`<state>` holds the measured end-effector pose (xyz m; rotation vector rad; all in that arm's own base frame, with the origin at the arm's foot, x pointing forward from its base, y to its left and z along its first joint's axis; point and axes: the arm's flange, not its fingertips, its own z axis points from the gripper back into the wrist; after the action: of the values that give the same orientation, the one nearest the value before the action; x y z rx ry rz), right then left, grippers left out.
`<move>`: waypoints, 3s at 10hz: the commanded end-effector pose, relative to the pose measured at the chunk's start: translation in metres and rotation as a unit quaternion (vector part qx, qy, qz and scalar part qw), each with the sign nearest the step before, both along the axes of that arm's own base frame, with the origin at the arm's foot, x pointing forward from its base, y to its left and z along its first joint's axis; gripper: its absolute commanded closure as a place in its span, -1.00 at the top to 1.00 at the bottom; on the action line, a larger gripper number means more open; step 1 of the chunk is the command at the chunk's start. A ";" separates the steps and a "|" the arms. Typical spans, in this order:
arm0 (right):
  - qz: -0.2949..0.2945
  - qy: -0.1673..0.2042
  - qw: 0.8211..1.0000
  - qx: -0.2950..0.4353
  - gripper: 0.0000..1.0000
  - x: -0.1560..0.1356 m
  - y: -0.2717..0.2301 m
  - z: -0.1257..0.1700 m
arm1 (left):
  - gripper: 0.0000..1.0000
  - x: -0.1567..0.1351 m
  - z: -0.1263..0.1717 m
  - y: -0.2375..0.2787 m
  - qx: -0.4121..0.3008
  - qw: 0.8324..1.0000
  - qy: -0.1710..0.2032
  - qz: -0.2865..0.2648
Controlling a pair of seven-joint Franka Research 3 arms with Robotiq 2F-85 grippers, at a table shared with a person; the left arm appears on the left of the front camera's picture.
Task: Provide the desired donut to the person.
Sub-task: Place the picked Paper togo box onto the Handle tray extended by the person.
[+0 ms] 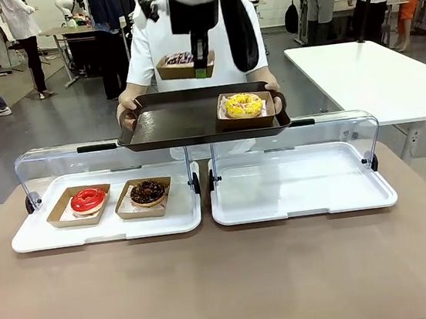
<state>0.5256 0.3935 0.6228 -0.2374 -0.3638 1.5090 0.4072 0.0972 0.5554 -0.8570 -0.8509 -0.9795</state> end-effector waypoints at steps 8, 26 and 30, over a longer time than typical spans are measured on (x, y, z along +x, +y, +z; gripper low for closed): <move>0.005 0.004 1.000 0.000 -0.96 0.000 0.009 -0.009 | 1.00 -0.001 0.002 0.000 -0.005 1.000 0.000 0.001; 0.042 0.053 0.998 0.010 0.20 0.011 0.034 -0.081 | 1.00 -0.001 0.002 0.000 -0.005 1.000 0.000 0.001; 0.047 0.040 0.998 0.010 1.00 0.003 0.032 -0.073 | 1.00 -0.001 0.002 0.000 -0.005 1.000 0.000 0.001</move>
<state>0.5307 0.4299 0.5479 -0.1285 -0.3208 1.5860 0.4072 0.0973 0.5553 -0.8570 -0.8509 -0.9794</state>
